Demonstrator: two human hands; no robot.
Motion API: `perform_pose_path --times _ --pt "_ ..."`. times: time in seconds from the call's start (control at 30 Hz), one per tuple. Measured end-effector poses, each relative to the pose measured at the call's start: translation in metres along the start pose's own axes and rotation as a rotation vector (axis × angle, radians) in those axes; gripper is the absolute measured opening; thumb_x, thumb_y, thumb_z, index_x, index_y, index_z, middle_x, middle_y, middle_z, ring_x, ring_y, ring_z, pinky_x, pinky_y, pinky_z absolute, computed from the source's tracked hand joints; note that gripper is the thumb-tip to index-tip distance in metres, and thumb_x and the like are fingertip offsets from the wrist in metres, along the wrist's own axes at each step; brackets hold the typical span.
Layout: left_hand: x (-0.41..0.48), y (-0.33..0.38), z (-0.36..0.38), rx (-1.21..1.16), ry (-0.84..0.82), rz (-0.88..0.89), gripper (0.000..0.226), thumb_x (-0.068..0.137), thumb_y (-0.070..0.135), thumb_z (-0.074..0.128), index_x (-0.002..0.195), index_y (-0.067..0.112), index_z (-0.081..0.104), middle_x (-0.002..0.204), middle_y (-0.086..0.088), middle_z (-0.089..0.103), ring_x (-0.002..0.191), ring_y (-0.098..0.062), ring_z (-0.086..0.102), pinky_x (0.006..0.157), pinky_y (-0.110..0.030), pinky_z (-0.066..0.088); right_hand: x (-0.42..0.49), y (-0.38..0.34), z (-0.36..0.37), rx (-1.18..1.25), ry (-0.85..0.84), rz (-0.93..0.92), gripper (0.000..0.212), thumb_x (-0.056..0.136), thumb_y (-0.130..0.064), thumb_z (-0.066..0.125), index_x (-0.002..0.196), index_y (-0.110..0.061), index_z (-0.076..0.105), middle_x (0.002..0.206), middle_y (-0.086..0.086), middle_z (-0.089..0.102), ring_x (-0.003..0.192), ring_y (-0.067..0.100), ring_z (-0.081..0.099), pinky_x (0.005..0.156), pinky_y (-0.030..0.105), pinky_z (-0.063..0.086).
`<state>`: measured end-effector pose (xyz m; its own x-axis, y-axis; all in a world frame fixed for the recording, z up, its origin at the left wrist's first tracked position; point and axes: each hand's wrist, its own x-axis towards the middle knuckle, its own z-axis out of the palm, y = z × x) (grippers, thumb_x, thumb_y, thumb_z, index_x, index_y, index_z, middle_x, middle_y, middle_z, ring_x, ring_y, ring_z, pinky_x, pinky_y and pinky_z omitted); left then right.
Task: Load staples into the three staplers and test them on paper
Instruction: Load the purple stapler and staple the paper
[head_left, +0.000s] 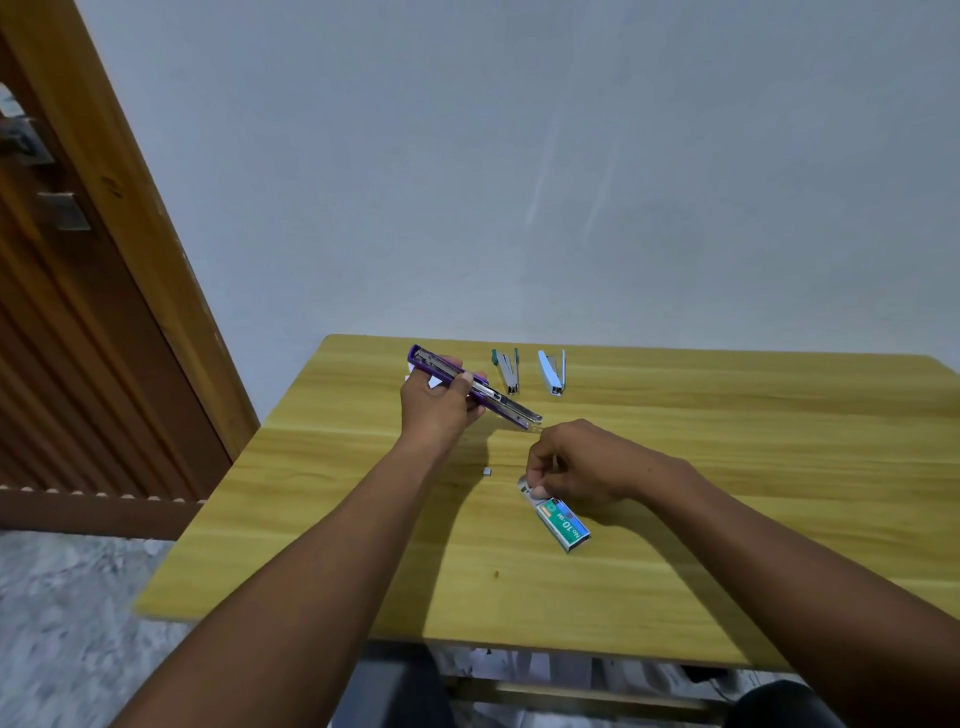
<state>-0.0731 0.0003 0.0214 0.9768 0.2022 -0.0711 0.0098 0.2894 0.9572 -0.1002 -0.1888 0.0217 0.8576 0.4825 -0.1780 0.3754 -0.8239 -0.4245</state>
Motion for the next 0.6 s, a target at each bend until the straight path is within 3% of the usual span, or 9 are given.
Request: perform_pose_path --times 0.07,0.27,0.6 --pt "-0.002 -0.001 0.001 -0.009 -0.012 -0.003 0.012 0.100 0.003 0.056 0.103 0.015 0.054 0.093 -0.010 0.074 0.091 -0.030 0.072 0.071 -0.029 0.062 0.001 0.003 0.003 0.048 0.005 0.007 0.018 0.087 -0.018 0.071 0.075 -0.030 0.068 0.092 -0.010 0.075 0.088 0.006 0.068 0.075 0.034 0.058" --pt "0.000 -0.001 -0.003 -0.003 -0.020 -0.007 0.013 0.099 0.003 0.057 0.106 0.013 0.055 0.091 -0.009 0.075 0.092 -0.030 0.073 0.072 -0.032 0.063 -0.001 0.003 0.001 0.074 0.031 -0.005 0.007 0.088 -0.026 0.074 0.082 -0.028 0.070 0.087 -0.012 0.067 0.076 0.003 0.059 0.062 0.018 0.041" --pt "-0.002 0.001 -0.002 -0.008 -0.075 -0.047 0.012 0.100 0.004 0.056 0.101 0.016 0.054 0.102 -0.016 0.074 0.094 -0.033 0.073 0.077 -0.035 0.061 -0.004 0.004 -0.009 0.261 0.048 -0.018 0.008 0.082 -0.020 0.080 0.077 -0.024 0.075 0.077 -0.005 0.075 0.067 0.004 0.060 0.065 0.025 0.048"
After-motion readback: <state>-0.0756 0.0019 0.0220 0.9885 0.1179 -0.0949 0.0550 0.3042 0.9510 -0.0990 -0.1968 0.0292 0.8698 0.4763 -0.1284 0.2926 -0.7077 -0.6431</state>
